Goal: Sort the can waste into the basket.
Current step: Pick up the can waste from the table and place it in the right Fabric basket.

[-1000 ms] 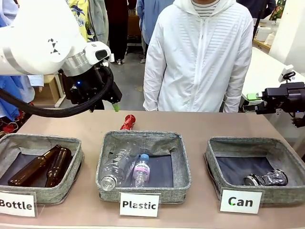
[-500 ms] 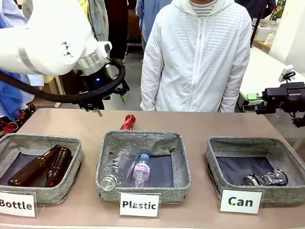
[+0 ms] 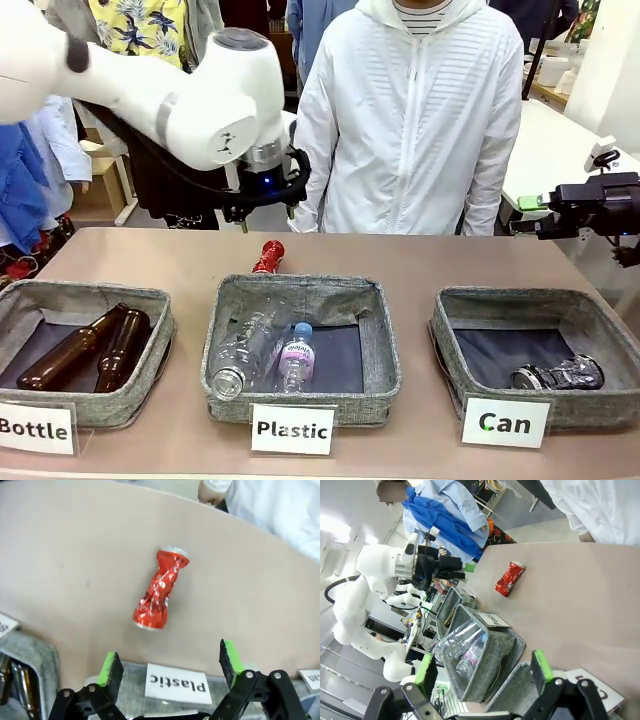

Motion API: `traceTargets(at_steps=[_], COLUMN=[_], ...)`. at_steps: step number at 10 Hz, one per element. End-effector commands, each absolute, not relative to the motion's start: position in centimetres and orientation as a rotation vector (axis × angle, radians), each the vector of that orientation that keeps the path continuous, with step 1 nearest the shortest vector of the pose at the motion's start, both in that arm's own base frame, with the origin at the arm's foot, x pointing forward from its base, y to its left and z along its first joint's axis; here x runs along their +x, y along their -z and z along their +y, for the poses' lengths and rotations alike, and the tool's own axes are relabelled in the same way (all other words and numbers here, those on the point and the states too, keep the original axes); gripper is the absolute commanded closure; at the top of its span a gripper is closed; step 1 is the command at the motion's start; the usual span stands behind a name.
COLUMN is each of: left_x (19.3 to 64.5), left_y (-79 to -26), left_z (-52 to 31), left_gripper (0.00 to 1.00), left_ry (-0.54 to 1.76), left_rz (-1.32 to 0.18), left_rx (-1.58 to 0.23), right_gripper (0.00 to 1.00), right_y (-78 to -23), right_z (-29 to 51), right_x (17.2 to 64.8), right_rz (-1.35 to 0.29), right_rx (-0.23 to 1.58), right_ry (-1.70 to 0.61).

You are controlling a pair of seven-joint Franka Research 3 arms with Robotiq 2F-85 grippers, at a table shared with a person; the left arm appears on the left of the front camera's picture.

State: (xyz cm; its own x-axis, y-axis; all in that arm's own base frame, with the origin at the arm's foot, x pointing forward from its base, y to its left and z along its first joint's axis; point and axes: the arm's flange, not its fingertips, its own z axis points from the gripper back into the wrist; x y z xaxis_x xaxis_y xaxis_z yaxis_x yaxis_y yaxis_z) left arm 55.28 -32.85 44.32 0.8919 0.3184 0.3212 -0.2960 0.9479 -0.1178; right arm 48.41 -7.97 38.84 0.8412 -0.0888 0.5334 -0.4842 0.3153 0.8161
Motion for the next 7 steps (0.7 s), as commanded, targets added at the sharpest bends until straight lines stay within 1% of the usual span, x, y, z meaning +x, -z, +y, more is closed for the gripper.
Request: traceTargets(at_steps=[1, 4, 7], left_x=[57.3, 58.8, 59.6], left_y=[-44.4, -40.3, -38.3], left_z=[-34.0, -34.7, -34.3], left_gripper=[0.0, 0.0, 0.0], left_ry=[-0.273, -0.259, -0.221], left_rz=[-0.322, -0.273, -0.247], left_rx=[-0.029, -0.042, -0.047], right_gripper=[0.0, 0.0, 0.0], right_y=[-39.0, -39.0, -39.0], right_z=[-8.1, -8.1, -8.1], right_x=[48.3, 48.3, 48.3], right_rz=[-0.552, -0.552, -0.552], right_rx=[1.237, 1.237, 1.237], right_ry=[-0.302, -0.302, -0.302])
